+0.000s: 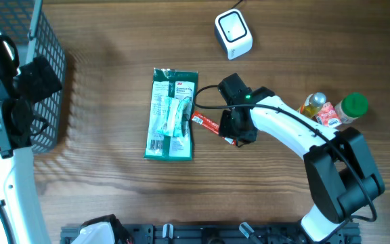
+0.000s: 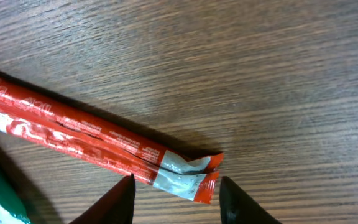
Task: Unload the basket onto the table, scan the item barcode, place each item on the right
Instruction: 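Move the right gripper to the red stick packet and grasp its end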
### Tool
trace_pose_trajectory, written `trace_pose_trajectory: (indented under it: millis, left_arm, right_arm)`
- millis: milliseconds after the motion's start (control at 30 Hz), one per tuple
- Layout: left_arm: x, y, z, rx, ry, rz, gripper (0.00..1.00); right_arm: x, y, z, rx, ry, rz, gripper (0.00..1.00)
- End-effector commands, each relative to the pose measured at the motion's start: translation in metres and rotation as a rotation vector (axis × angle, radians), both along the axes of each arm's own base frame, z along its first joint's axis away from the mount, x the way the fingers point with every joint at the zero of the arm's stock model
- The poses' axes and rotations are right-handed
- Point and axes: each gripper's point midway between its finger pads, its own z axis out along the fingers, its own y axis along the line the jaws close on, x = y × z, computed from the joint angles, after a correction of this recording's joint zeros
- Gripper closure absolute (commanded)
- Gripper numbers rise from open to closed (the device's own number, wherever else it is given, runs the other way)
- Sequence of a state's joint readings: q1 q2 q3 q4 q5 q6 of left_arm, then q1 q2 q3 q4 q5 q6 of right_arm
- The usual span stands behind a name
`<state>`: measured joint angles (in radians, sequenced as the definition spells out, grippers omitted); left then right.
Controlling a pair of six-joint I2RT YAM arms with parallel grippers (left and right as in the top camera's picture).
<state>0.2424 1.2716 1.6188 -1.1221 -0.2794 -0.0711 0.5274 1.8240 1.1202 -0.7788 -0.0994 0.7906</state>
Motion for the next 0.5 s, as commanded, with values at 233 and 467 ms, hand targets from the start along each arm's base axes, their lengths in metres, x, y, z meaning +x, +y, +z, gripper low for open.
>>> trace_pose_trajectory:
  millis: [233, 467]
  left_arm:
    - [0.0, 0.001, 0.002, 0.007, -0.002, -0.005, 0.0]
    - [0.0, 0.001, 0.002, 0.007, -0.002, -0.005, 0.0]
  right_arm:
    - [-0.005, -0.009, -0.011, -0.048, 0.016, -0.051, 0.59]
    - [-0.002, -0.011, -0.02, -0.061, 0.009, -0.077, 0.66]
